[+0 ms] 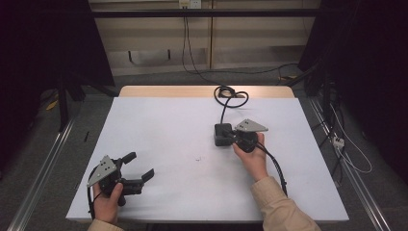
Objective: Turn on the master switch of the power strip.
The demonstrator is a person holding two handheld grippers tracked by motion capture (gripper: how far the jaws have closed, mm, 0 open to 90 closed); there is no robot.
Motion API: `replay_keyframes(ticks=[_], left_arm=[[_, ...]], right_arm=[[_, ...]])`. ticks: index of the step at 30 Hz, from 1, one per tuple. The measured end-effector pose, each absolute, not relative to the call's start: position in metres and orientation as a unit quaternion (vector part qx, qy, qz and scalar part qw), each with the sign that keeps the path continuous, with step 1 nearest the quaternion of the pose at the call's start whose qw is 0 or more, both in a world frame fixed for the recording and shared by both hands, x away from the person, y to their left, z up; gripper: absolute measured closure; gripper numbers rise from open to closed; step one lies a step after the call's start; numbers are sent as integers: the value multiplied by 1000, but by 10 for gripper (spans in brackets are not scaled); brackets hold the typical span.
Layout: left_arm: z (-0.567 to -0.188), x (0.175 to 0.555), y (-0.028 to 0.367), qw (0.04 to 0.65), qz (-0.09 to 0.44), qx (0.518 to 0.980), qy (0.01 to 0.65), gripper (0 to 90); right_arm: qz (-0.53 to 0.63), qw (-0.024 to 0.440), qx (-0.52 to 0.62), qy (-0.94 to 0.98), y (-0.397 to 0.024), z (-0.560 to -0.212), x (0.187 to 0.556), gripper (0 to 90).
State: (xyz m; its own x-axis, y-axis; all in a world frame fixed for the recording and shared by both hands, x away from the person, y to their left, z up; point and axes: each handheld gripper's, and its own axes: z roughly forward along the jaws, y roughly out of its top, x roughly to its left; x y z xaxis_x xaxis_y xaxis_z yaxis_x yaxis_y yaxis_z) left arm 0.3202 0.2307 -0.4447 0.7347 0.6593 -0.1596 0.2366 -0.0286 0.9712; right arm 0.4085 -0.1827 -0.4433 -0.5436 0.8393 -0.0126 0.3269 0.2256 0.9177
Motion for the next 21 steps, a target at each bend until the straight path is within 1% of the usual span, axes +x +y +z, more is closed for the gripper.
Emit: replay_keyframes(ticks=[21], left_arm=[[-445, 320, 232, 618, 172, 696, 322, 32]], right_arm=[[486, 262, 399, 732, -184, -444, 409, 900]])
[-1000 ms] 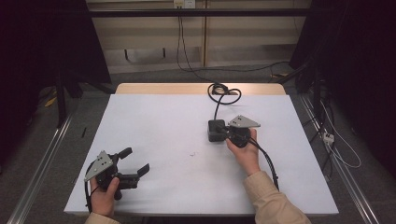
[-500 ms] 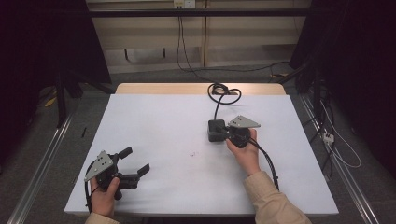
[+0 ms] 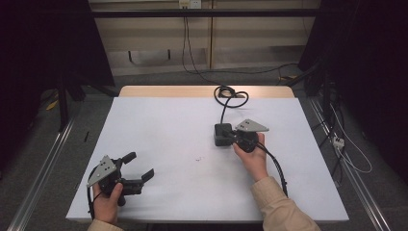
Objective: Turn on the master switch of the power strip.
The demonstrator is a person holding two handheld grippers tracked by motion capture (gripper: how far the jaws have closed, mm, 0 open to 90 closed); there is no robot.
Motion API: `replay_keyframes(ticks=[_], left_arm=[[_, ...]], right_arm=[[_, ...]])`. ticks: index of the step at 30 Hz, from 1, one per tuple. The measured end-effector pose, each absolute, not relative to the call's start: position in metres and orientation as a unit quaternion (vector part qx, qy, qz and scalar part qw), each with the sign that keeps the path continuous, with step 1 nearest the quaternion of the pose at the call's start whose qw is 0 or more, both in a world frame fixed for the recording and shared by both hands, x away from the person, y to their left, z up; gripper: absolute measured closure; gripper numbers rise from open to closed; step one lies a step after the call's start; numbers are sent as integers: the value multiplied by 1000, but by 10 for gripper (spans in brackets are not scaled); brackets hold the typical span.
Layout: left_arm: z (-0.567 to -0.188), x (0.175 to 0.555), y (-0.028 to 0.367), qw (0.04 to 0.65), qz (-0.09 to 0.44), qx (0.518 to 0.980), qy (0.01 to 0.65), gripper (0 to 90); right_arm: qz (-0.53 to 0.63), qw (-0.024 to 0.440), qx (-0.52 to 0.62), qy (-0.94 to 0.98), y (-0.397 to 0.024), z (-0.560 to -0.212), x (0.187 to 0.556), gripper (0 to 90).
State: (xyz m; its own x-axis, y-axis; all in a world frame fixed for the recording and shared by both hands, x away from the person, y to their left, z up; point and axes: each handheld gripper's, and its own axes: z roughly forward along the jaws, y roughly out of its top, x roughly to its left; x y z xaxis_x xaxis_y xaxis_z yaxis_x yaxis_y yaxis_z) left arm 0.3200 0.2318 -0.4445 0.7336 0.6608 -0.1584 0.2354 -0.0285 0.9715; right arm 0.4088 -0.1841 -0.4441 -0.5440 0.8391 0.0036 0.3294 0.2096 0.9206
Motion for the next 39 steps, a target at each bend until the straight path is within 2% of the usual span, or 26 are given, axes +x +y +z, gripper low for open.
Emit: replay_keyframes(ticks=[18, 23, 28, 39], left_arm=[[-445, 322, 232, 619, 171, 696, 320, 32], [-445, 321, 233, 621, 170, 693, 324, 32], [-445, 320, 234, 619, 174, 696, 320, 32], [-444, 319, 237, 619, 174, 695, 322, 31]], right_arm=[[493, 248, 409, 727, -186, -442, 409, 900], [489, 257, 410, 725, -186, -442, 410, 772], [495, 251, 413, 722, -185, -441, 409, 688], [505, 218, 423, 720, -185, -437, 401, 316]])
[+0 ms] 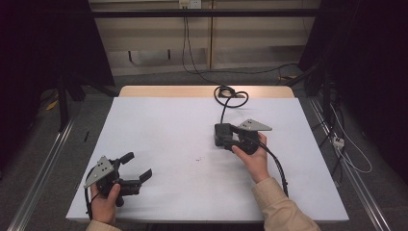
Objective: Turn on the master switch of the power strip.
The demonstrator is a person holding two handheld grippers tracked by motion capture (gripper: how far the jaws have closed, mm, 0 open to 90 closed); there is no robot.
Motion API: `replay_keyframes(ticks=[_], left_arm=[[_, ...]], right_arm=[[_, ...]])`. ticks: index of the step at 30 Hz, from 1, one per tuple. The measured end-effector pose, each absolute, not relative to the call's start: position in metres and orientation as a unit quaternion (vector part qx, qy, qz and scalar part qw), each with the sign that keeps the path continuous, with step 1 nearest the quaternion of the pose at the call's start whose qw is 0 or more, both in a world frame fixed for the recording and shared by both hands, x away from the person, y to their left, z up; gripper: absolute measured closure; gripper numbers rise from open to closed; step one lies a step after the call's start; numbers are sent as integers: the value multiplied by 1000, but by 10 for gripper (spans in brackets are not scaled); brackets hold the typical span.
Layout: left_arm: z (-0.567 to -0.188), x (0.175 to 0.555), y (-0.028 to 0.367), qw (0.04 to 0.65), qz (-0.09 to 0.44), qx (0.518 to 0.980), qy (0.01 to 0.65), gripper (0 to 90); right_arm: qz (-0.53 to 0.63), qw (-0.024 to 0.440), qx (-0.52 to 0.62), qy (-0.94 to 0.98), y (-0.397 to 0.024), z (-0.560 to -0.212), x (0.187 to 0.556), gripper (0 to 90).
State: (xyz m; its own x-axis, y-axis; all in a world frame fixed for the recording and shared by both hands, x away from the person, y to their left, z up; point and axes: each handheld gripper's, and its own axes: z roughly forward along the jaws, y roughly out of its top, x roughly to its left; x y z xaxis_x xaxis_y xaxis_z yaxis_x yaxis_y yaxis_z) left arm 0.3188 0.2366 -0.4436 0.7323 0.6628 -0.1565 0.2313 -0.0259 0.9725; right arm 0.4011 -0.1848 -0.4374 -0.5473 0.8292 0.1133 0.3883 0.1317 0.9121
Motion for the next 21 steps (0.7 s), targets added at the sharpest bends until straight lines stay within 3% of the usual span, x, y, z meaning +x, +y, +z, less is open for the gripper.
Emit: replay_keyframes(ticks=[10, 21], left_arm=[[-442, 320, 233, 622, 172, 694, 318, 31], [-442, 320, 231, 622, 172, 696, 316, 31]], right_arm=[[518, 204, 409, 723, -193, -435, 382, 179], [518, 206, 401, 727, -204, -434, 364, 153]])
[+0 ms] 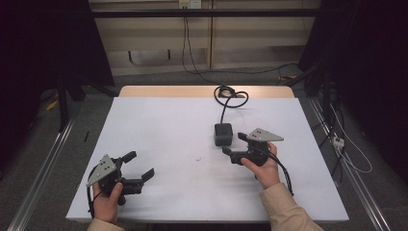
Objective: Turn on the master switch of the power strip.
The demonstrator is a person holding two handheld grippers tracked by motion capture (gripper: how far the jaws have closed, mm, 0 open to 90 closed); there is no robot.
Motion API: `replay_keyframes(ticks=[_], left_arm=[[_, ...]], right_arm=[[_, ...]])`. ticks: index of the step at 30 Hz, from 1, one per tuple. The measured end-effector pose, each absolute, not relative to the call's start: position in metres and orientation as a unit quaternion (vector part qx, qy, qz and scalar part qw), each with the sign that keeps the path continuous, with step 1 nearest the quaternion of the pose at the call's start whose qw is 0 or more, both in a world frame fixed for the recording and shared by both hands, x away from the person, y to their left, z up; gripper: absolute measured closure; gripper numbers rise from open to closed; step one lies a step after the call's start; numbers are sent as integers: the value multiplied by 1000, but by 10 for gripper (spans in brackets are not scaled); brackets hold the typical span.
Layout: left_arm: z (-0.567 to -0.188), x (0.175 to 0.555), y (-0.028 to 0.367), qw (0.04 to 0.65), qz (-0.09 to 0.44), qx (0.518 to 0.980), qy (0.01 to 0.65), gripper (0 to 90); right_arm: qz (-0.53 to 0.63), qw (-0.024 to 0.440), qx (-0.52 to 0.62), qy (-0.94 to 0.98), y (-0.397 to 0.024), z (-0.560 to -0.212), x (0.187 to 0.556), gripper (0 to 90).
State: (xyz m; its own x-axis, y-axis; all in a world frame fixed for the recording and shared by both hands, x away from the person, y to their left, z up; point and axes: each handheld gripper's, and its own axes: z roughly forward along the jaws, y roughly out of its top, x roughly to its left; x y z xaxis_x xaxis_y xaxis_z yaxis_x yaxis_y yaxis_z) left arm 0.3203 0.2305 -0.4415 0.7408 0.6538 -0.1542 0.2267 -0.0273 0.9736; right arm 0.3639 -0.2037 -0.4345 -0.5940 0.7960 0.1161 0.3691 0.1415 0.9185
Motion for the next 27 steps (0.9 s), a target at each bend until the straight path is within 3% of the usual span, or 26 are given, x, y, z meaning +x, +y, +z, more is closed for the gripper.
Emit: replay_keyframes(ticks=[27], left_arm=[[-440, 319, 228, 618, 176, 699, 314, 30]], right_arm=[[521, 209, 388, 731, -238, -435, 323, 152]])
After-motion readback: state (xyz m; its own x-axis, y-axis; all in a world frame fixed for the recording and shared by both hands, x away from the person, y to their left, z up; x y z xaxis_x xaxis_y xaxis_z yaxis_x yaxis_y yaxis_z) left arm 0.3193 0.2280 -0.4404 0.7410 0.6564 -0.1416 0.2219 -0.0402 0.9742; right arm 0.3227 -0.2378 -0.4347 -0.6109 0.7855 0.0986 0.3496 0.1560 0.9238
